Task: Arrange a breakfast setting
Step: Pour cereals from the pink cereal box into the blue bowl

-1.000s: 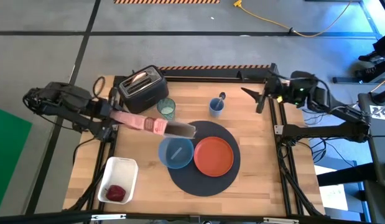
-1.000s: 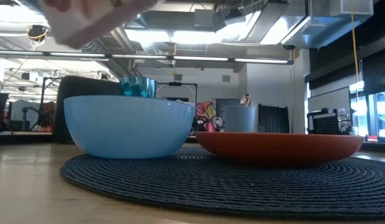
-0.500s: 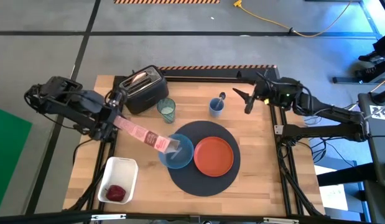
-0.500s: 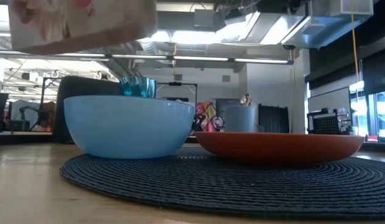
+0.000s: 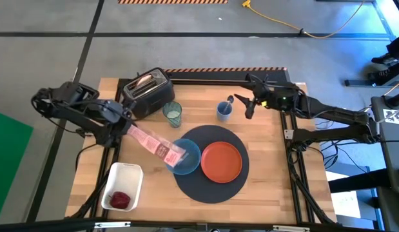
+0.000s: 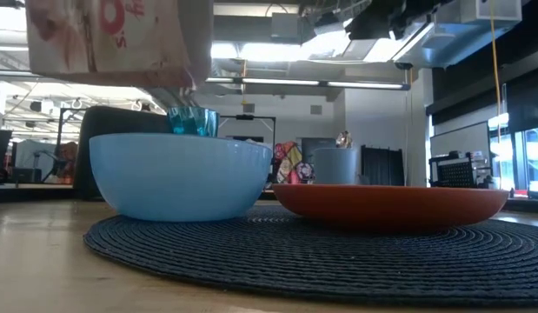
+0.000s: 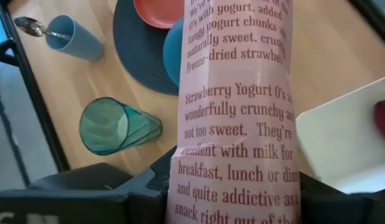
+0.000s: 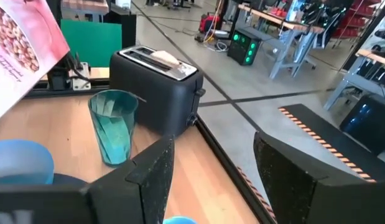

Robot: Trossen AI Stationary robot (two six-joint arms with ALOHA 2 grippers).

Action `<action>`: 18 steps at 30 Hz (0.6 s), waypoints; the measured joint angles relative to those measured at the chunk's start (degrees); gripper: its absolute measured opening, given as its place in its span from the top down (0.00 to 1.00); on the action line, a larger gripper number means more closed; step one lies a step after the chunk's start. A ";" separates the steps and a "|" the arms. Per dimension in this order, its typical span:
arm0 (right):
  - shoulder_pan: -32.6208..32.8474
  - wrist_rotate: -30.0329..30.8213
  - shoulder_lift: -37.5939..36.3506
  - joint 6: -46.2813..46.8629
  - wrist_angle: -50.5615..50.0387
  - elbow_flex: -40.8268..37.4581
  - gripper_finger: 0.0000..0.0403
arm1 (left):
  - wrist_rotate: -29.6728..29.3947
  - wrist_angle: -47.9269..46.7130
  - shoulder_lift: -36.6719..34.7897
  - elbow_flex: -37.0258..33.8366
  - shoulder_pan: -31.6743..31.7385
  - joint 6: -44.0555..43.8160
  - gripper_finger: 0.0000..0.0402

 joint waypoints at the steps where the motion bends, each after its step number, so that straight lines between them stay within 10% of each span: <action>1: 0.00 0.00 0.16 0.00 0.01 0.00 0.48 | -0.47 0.01 0.42 0.01 0.02 0.72 0.65; 18: 0.00 -0.03 0.21 0.85 -1.87 0.02 0.48 | -2.41 0.05 10.28 0.01 0.02 7.72 0.65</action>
